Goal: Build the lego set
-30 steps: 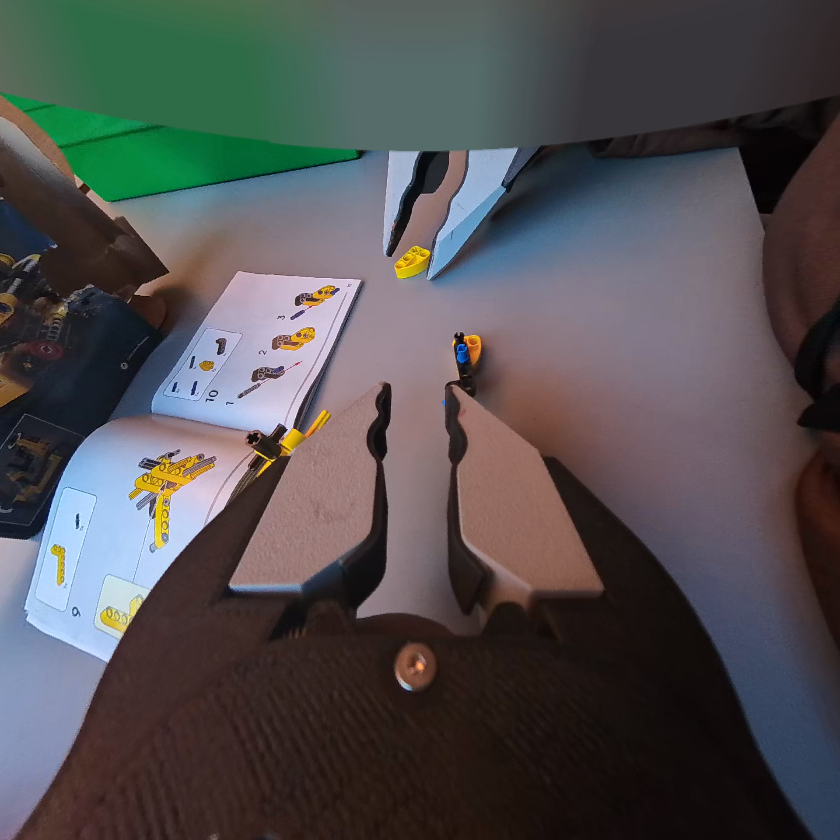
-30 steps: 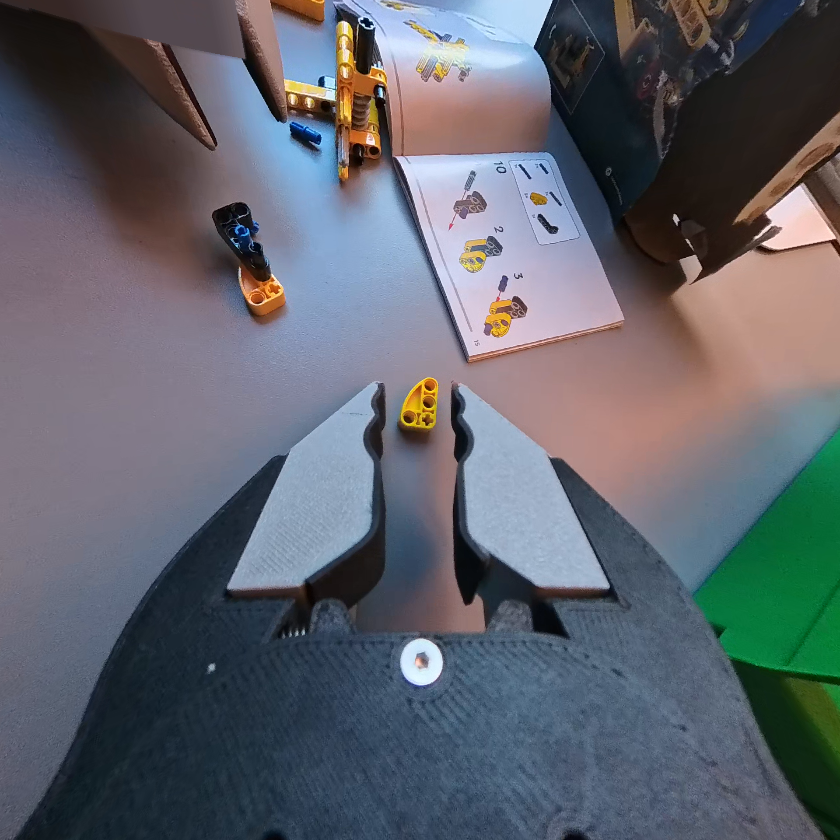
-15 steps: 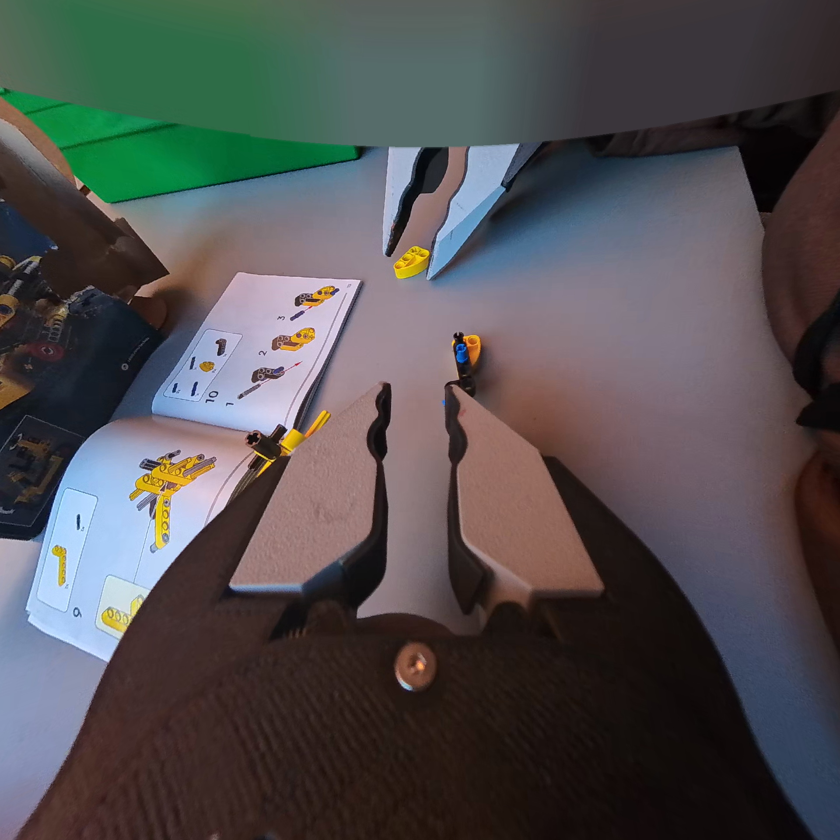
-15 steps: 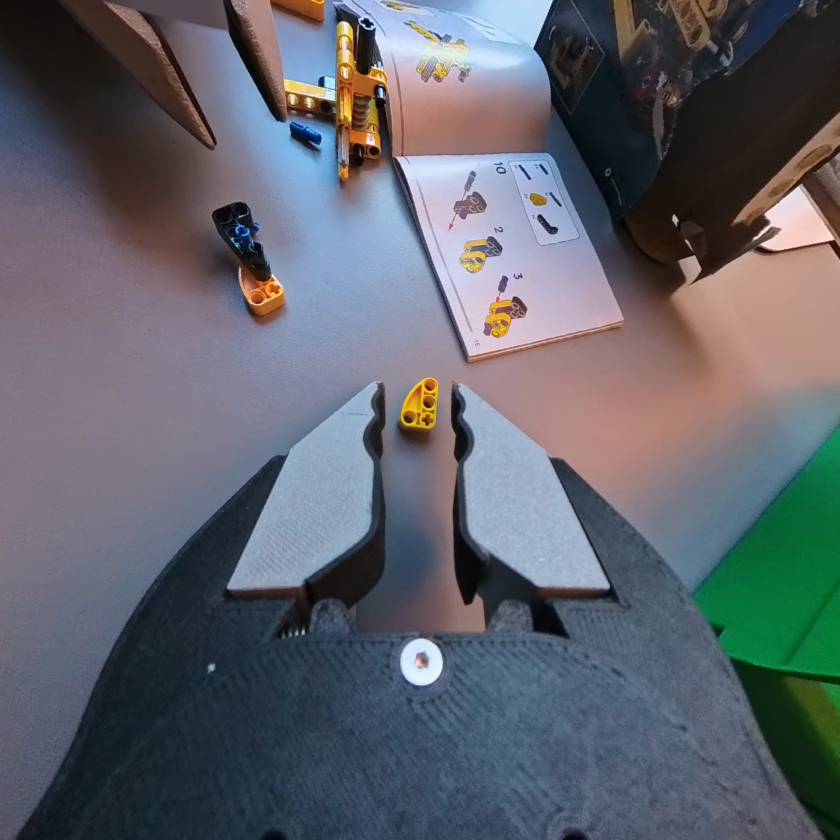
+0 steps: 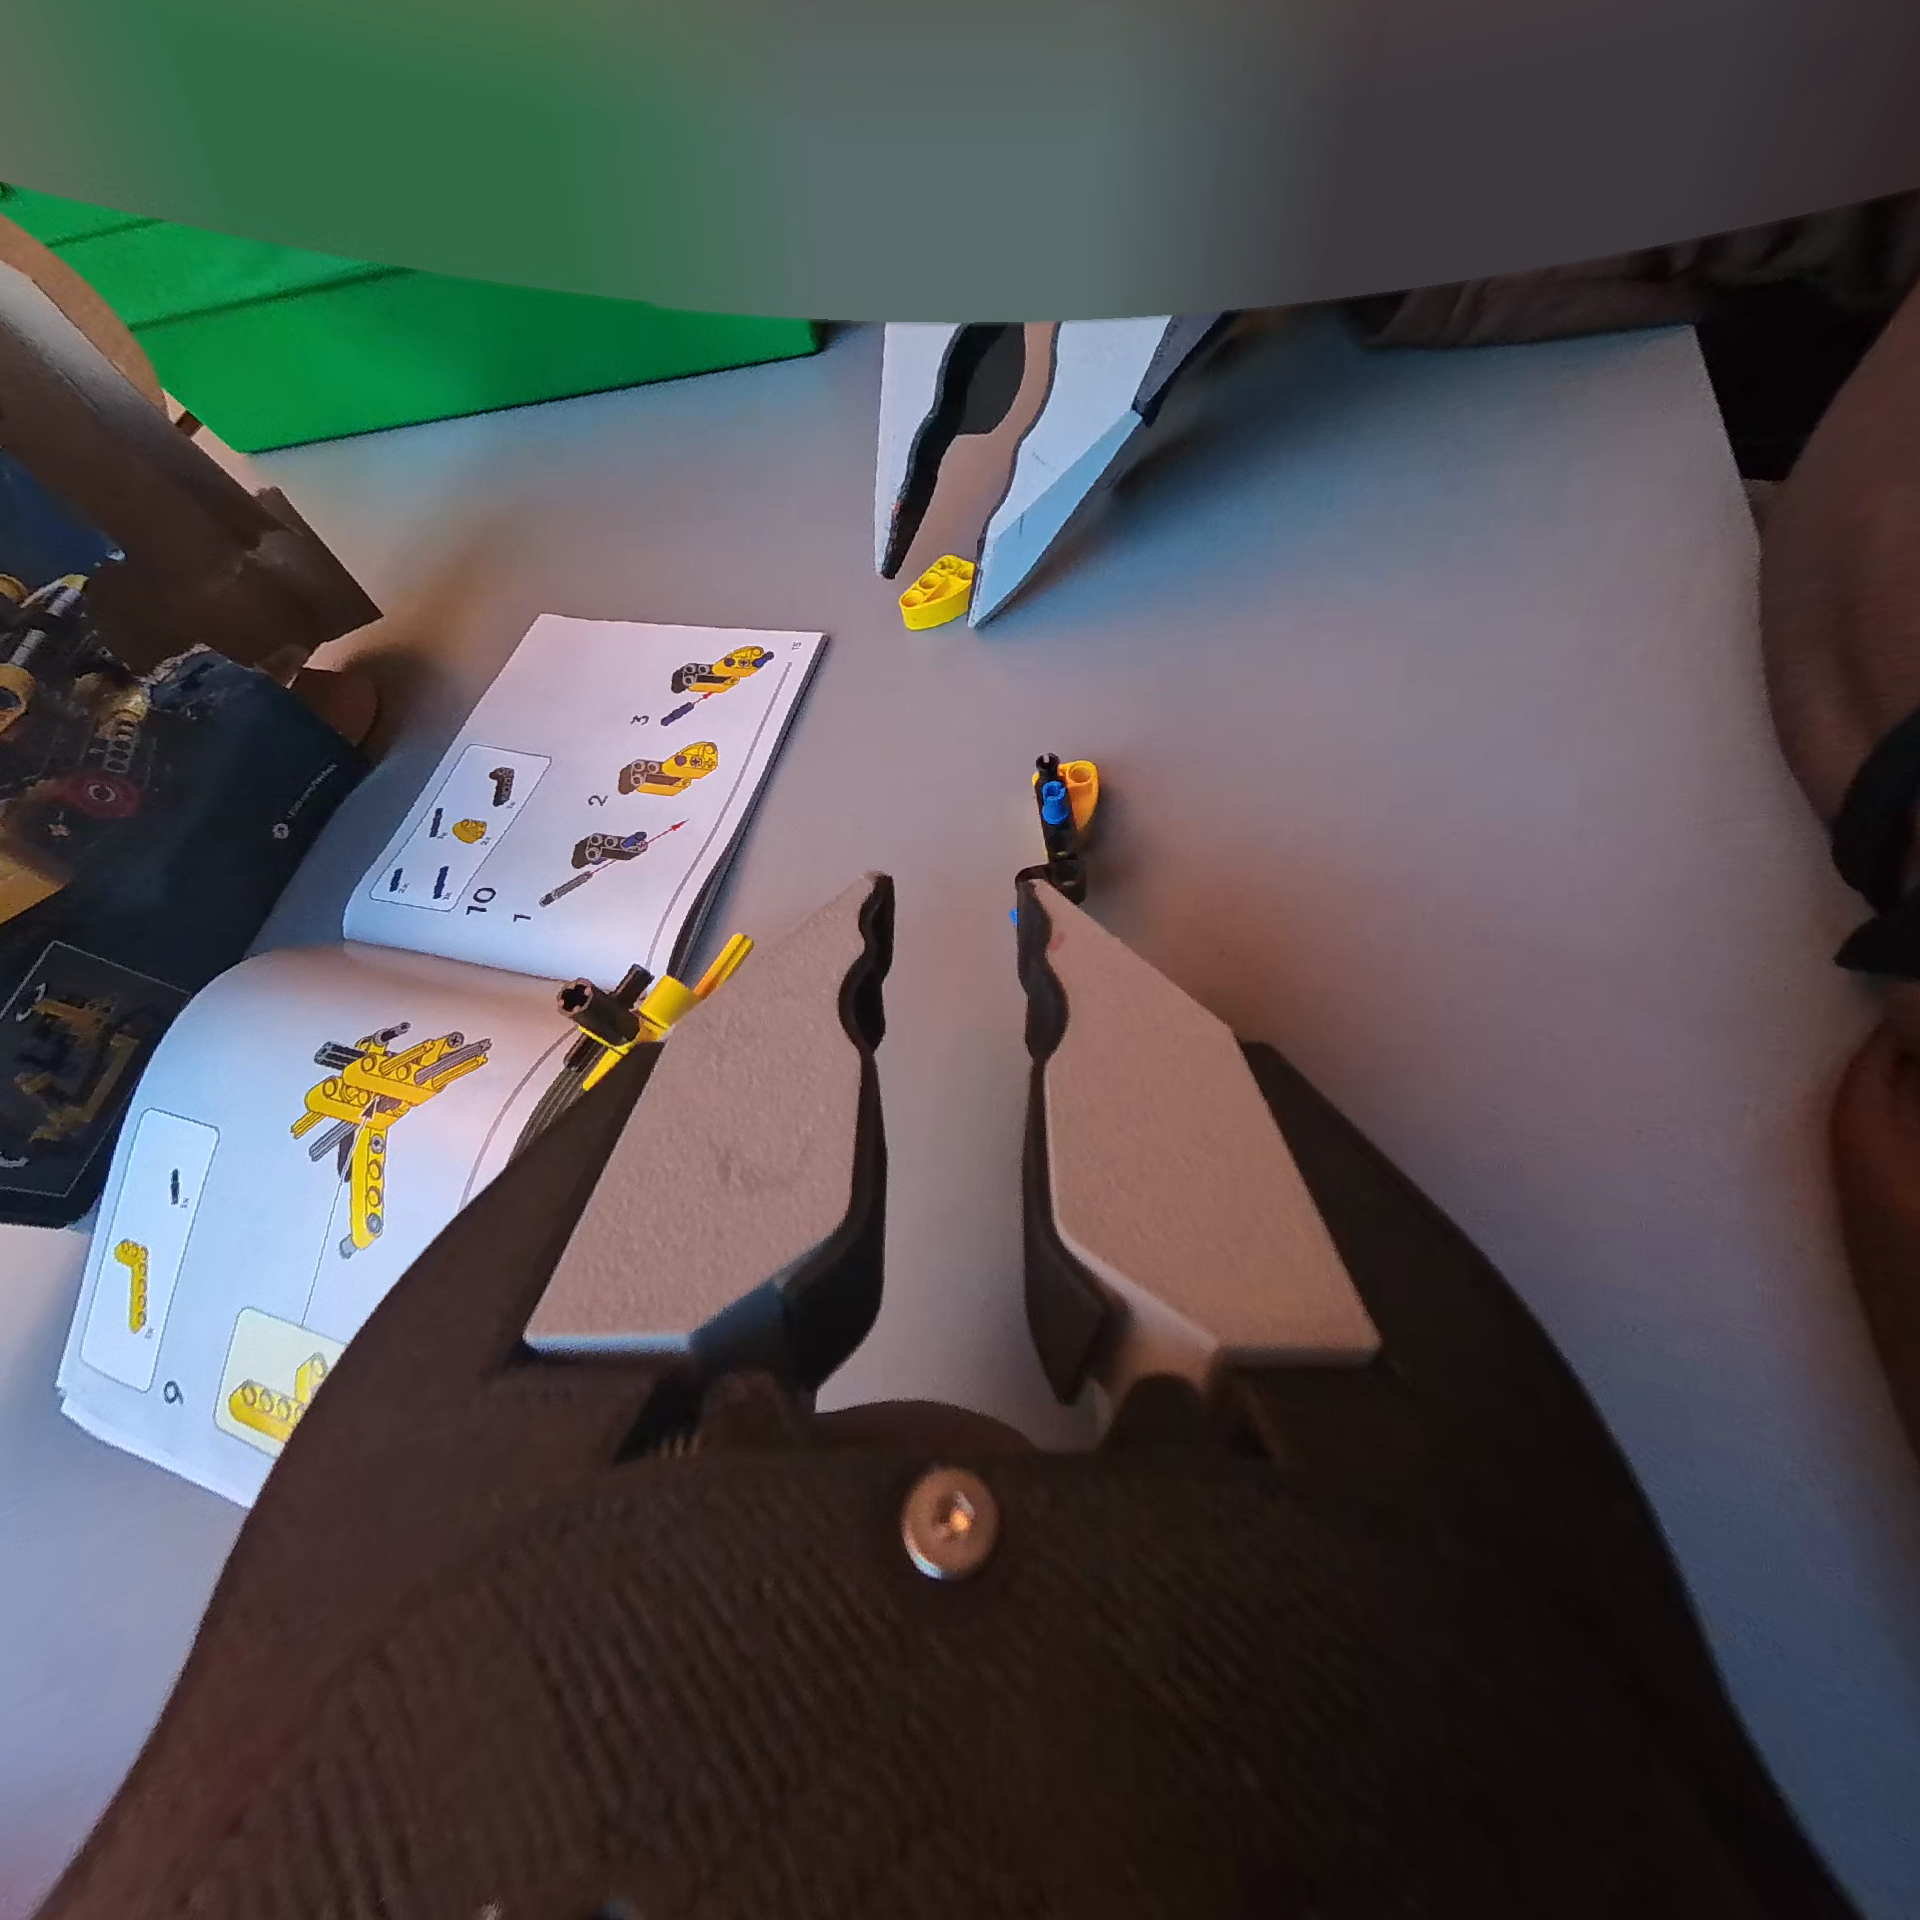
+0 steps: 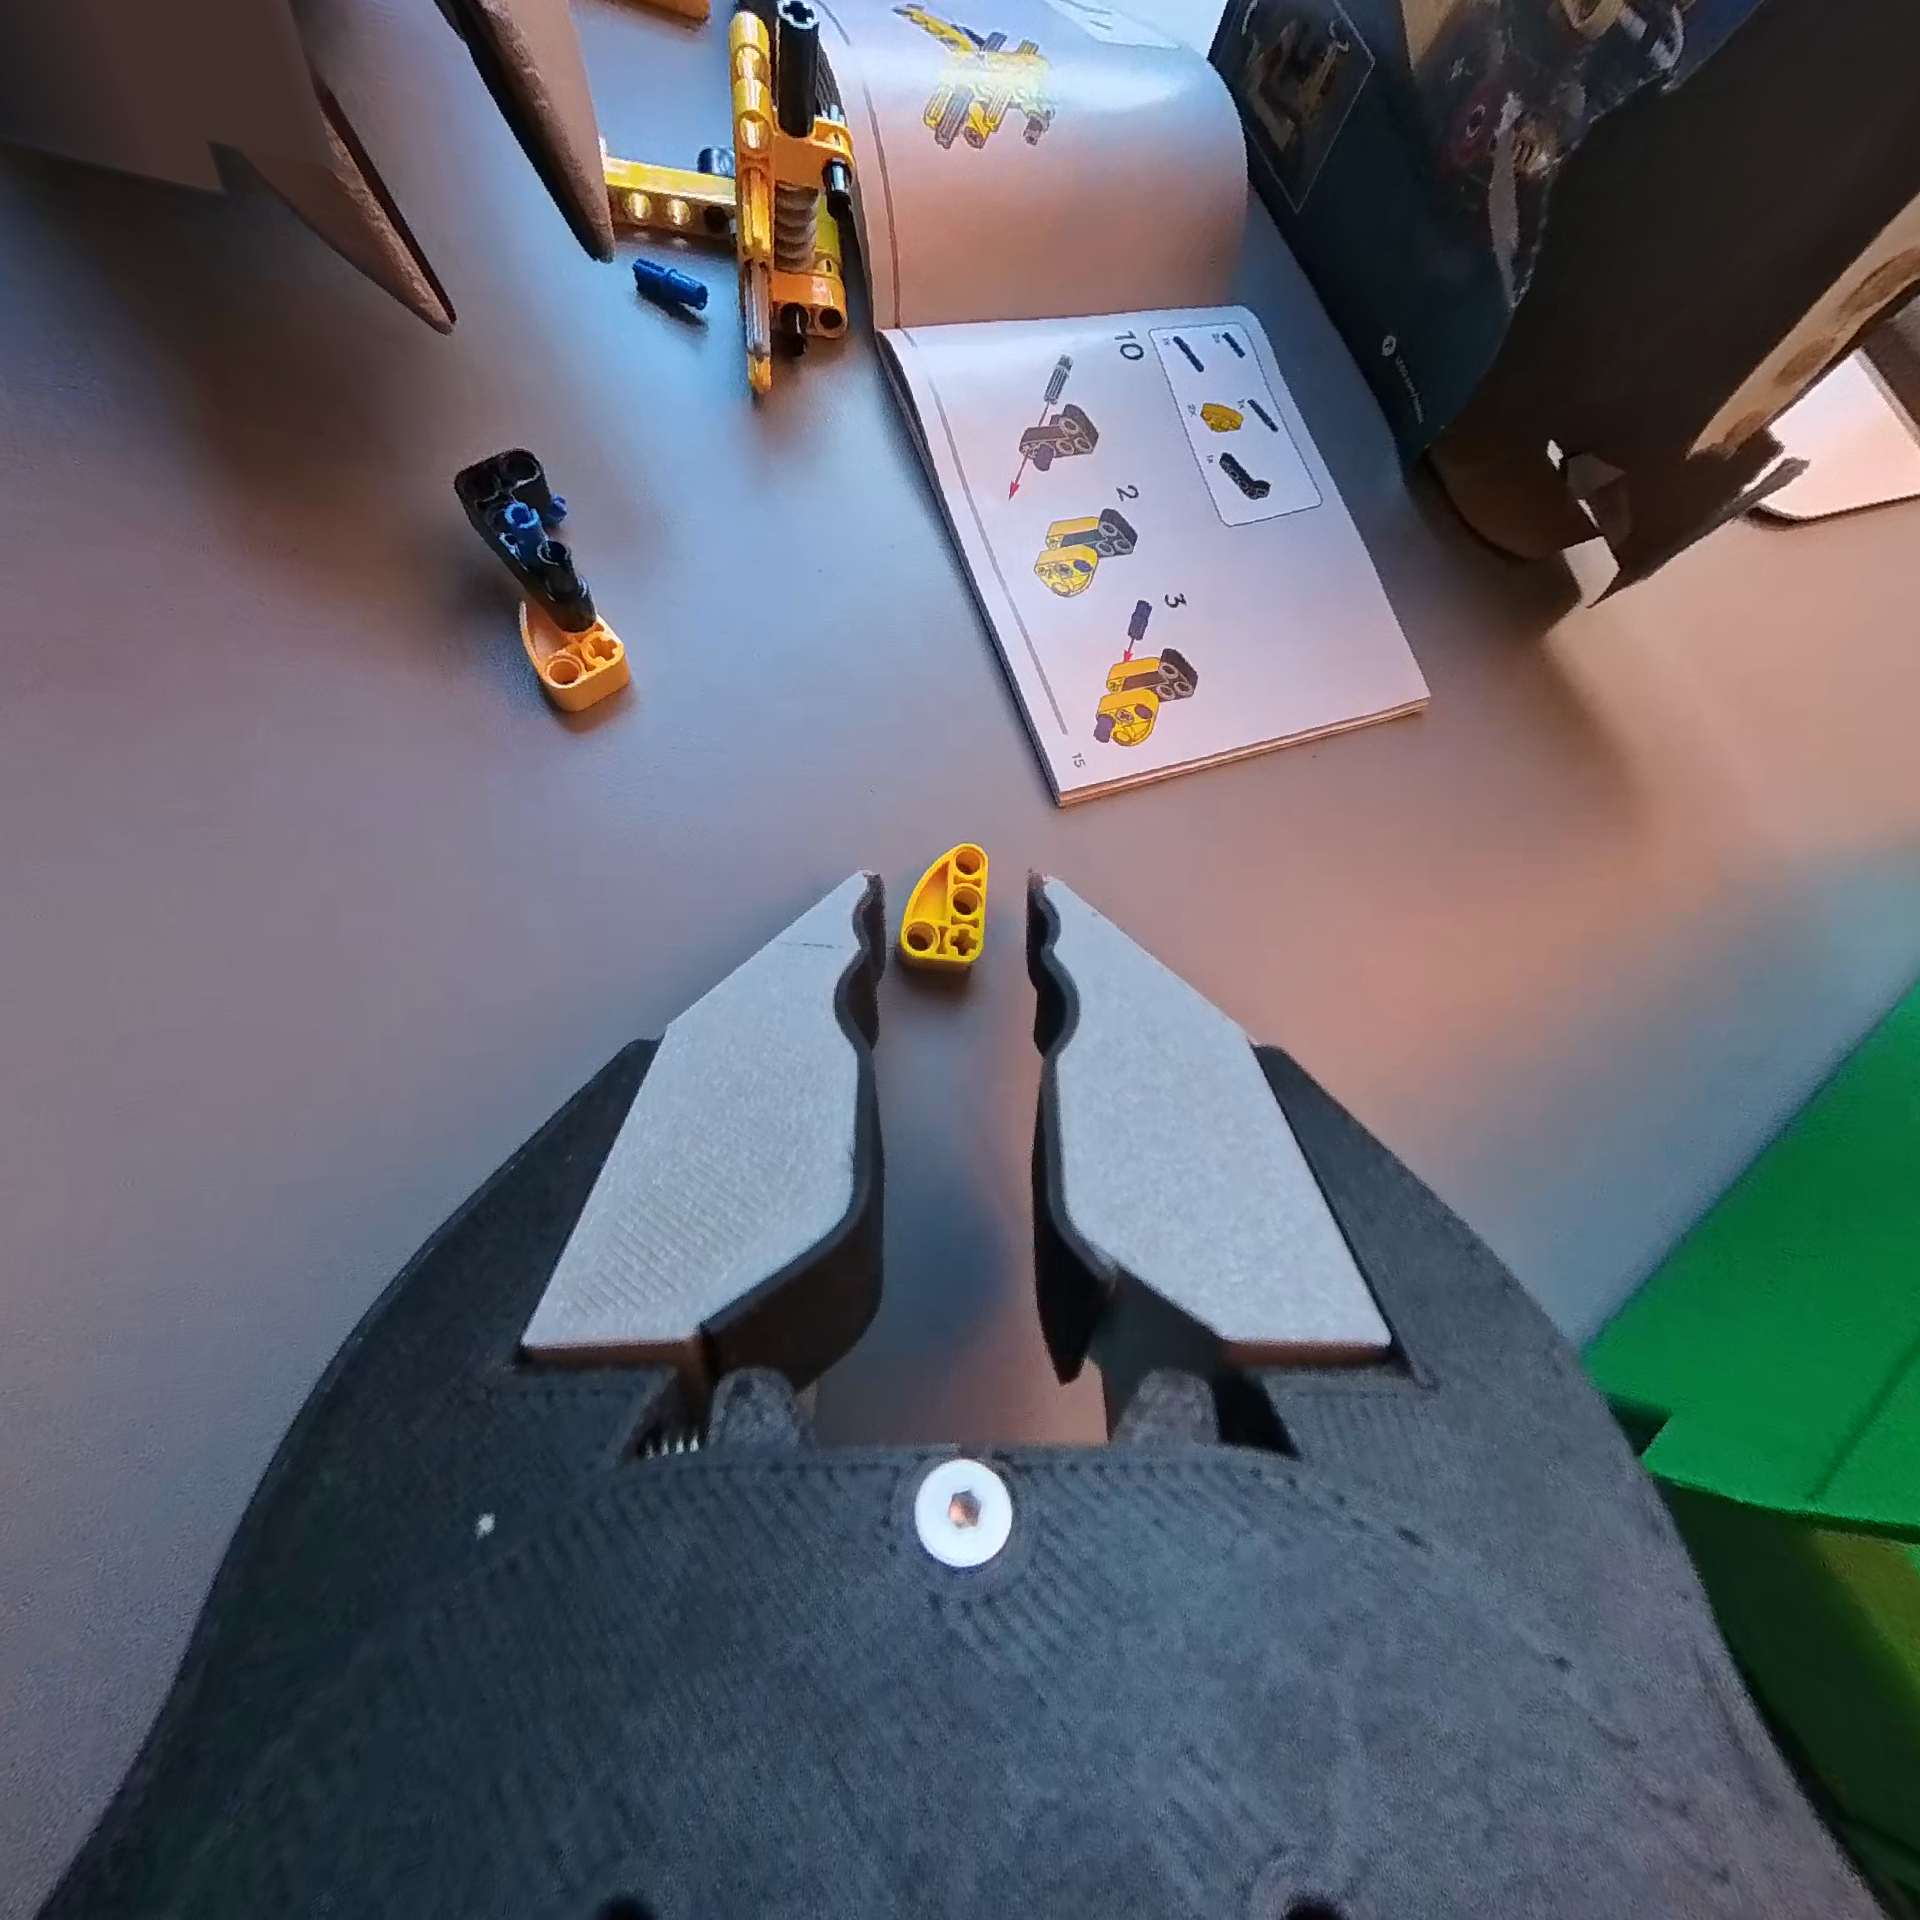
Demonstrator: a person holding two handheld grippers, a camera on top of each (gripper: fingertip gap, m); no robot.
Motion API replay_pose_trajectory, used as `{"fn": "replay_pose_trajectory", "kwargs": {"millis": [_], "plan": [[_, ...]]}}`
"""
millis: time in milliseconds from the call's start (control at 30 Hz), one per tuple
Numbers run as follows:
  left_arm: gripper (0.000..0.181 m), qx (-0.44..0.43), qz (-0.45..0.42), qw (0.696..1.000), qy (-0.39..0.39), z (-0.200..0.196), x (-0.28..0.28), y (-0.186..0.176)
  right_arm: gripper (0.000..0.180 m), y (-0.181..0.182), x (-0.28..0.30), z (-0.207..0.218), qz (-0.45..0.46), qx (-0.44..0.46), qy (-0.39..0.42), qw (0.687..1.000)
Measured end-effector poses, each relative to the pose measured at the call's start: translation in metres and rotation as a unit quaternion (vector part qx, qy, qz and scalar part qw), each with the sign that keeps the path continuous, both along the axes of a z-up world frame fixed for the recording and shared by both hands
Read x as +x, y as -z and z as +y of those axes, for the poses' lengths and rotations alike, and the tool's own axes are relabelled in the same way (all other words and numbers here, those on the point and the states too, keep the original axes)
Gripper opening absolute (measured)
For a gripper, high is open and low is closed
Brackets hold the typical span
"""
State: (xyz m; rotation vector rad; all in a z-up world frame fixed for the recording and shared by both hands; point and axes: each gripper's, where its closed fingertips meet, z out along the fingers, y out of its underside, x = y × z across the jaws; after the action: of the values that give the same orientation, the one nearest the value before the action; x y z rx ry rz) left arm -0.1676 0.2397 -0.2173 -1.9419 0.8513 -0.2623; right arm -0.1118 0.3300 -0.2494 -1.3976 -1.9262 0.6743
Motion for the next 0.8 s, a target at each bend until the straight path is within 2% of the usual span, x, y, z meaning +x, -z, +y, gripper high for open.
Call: {"fn": "replay_pose_trajectory", "kwargs": {"millis": [233,800], "plan": [[0.020,0.002,0.008,1.000,0.001,-0.0002,0.0007,0.0012,0.013,0.0012,0.0012,-0.0026,-0.004,0.000,-0.009,1.000],[0.020,-0.001,0.011,1.000,-0.003,0.0003,-0.0001,0.0024,0.012,0.0011,0.0014,-0.0031,-0.003,0.004,-0.010,1.000]]}}
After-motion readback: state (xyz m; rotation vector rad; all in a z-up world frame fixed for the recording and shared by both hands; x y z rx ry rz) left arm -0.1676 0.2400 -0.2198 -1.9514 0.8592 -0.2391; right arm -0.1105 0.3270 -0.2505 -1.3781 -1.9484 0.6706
